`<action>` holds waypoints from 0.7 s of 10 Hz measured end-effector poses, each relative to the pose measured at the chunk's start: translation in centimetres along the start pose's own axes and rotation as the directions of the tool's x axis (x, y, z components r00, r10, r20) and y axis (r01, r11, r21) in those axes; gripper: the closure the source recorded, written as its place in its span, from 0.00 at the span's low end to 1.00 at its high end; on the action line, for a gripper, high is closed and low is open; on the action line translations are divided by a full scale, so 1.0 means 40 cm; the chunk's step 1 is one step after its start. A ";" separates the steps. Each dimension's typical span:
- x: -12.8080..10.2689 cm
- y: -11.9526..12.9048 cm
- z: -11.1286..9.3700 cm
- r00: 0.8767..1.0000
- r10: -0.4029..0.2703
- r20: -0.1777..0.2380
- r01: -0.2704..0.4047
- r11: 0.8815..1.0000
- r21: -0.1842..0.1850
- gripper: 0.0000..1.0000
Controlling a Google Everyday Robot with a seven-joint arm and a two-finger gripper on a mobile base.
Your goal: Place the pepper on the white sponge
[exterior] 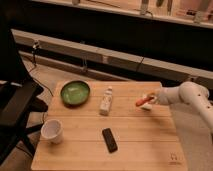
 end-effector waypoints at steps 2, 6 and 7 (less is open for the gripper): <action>0.002 -0.003 0.003 1.000 -0.003 0.000 0.003 1.000 0.007 0.59; 0.005 -0.006 0.008 1.000 -0.005 -0.002 0.005 1.000 0.018 0.54; 0.005 -0.006 0.009 1.000 -0.006 -0.002 0.006 1.000 0.020 0.54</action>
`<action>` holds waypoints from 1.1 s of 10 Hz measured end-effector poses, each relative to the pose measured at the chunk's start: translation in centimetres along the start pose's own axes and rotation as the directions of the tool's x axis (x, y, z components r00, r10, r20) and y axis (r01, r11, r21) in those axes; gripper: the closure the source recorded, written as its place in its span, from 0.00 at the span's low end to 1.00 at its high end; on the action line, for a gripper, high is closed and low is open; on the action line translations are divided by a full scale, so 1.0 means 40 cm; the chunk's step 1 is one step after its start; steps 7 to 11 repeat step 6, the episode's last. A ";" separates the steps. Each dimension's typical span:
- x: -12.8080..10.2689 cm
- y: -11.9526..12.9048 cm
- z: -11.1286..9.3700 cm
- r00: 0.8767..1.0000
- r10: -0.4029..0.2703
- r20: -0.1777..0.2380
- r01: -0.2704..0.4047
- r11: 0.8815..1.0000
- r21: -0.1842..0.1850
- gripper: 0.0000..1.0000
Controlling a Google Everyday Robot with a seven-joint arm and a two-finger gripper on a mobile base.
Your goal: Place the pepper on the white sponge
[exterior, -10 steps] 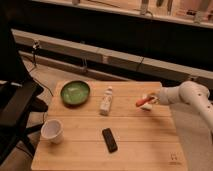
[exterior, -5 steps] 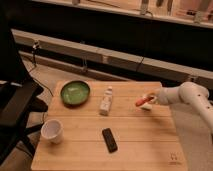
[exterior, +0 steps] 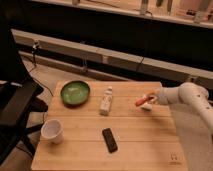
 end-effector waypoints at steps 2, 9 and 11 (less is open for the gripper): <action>0.003 -0.003 0.003 1.000 -0.002 -0.001 0.002 1.000 0.008 0.54; 0.005 -0.005 0.008 1.000 -0.005 -0.002 0.005 1.000 0.018 0.54; 0.005 -0.005 0.008 1.000 -0.005 -0.002 0.005 1.000 0.018 0.54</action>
